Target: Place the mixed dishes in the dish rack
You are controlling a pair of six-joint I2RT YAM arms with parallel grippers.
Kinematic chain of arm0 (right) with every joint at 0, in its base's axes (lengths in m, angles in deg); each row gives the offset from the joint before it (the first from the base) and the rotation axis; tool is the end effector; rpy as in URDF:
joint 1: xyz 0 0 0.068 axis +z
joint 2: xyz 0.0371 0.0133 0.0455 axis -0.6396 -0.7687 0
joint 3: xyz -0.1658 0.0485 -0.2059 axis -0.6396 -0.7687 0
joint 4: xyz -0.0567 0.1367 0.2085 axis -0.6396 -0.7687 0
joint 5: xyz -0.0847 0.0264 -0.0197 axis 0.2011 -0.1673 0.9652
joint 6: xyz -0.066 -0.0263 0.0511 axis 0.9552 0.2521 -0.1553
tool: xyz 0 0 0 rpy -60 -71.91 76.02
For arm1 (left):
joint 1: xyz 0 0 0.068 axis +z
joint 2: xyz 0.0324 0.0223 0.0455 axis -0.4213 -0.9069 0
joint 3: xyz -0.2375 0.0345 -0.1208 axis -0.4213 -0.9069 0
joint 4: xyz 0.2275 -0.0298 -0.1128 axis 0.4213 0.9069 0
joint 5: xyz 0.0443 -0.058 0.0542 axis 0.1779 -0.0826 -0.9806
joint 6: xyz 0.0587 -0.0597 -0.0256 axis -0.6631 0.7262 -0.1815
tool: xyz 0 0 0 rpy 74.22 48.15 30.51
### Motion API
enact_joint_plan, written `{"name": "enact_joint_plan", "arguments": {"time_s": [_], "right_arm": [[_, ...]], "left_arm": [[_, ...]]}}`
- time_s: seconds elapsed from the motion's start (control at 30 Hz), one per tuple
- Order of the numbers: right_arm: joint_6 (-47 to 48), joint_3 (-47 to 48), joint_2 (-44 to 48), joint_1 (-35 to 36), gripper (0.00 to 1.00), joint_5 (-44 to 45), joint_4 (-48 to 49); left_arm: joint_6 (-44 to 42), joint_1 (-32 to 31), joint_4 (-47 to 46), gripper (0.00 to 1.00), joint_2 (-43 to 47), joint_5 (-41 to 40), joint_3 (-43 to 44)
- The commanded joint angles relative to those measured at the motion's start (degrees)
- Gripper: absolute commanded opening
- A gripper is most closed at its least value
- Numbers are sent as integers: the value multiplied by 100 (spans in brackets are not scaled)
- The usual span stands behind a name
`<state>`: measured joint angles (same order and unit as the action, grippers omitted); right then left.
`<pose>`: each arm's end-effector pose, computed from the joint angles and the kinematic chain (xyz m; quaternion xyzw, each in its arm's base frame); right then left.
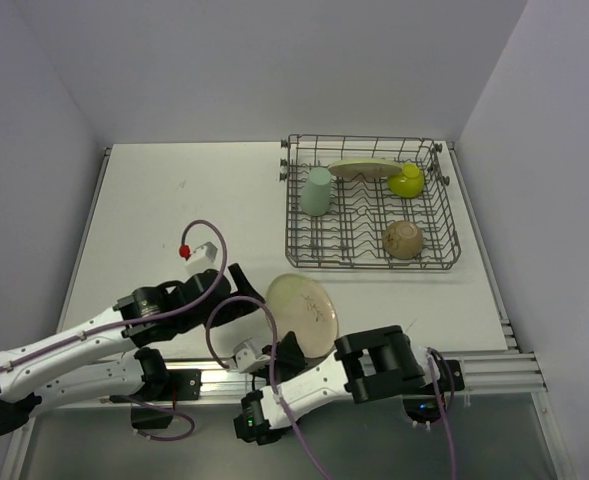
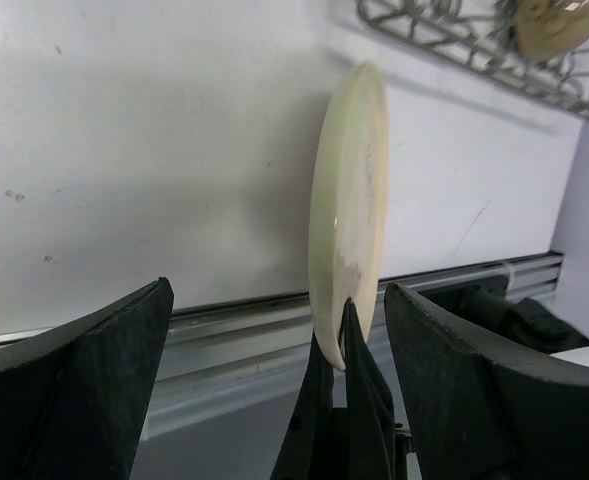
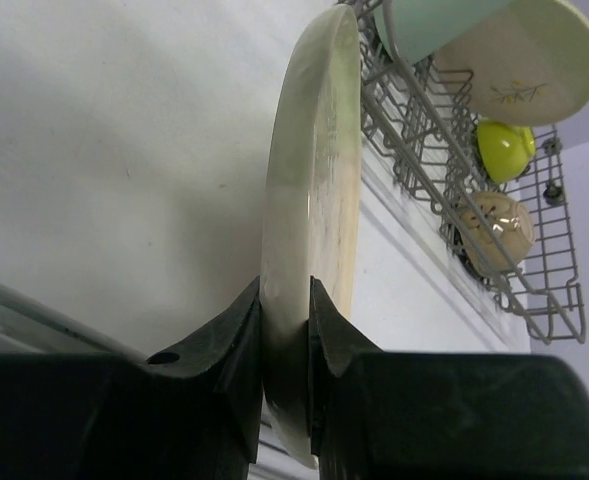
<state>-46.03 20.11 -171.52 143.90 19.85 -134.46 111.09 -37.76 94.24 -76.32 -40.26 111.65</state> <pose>-0.0041 0.3203 0.1377 -0.3545 0.7047 -0.2231 0.5727 0.1093 -0.1593 0.2337 -0.1524 0.9099 -0.2798 0.2656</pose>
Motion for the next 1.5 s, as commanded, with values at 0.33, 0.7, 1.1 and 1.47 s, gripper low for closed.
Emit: {"name": "enact_joint_plan", "arguments": {"time_s": [0.33, 0.7, 1.1, 1.47], "right_arm": [[-743, 1011, 2074, 353, 0, -251, -520], [1328, 1637, 4254, -778, 0, -223, 2398], [2334, 1259, 6074, -3020, 0, -1260, 4821], [224, 540, 6251, -7493, 0, -5360, 4471]], "left_arm": [[214, -34, 1179, 93, 738, -1033, 772], [276, -34, 704, 92, 896, -698, 225], [232, -34, 661, 92, 940, -716, 129], [205, -34, 476, 92, 834, -611, -20]]}}
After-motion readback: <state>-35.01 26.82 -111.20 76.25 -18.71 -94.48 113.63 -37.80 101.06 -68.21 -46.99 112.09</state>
